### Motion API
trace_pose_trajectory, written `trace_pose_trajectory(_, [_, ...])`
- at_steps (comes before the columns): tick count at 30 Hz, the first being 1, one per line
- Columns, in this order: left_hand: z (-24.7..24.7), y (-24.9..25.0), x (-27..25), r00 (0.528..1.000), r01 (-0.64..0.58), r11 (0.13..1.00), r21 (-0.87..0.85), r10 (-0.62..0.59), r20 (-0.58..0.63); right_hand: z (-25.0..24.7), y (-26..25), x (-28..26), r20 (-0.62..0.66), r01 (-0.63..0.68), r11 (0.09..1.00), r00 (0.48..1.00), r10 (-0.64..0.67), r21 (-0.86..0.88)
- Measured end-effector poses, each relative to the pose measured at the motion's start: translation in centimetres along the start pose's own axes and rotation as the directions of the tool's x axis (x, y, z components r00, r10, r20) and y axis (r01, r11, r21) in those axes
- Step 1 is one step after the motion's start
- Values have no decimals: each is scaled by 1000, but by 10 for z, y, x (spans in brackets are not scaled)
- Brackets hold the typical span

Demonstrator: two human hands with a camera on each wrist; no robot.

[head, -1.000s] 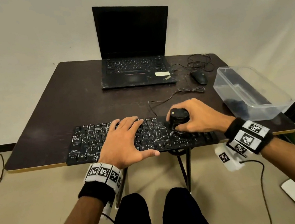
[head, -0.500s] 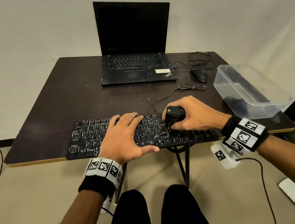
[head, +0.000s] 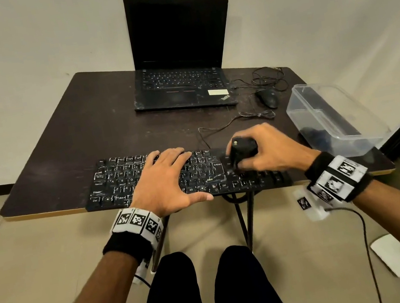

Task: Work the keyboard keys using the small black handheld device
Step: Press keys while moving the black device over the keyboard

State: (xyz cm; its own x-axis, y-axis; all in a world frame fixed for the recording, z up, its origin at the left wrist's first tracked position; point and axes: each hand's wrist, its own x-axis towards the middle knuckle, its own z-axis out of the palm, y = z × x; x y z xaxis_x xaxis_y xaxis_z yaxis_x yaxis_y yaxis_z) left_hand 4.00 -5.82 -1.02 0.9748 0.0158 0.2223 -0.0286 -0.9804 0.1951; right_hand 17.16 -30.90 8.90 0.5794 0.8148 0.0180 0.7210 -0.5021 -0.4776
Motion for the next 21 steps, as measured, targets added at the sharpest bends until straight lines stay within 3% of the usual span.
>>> trace_pose_trajectory(2, [-1, -1, -1, 1000, 6, 1000, -6, -6, 0, 2, -5, -5, 110, 24, 999, 994, -27, 36])
trace_pose_trajectory(6, [-1, 0, 0, 1000, -3, 1000, 9, 3, 7, -2, 2, -3, -36, -18, 1000, 999, 19, 18])
trace_pose_trajectory(10, [0, -1, 0, 1000, 1, 1000, 1, -1, -7, 4, -4, -5, 87, 25, 996, 996, -32, 88])
trace_pose_trajectory(14, [0, -1, 0, 1000, -6, 1000, 3, 6, -3, 2, 0, 1, -35, -11, 996, 999, 15, 89])
trace_pose_trajectory(17, [1, -2, 0, 1000, -4, 1000, 6, 4, -16, 7, -7, -1, 92, 33, 994, 995, -42, 101])
trace_pose_trajectory(21, [1, -2, 0, 1000, -9, 1000, -4, 9, -14, 6, -2, 6, -64, -7, 999, 998, 11, 52])
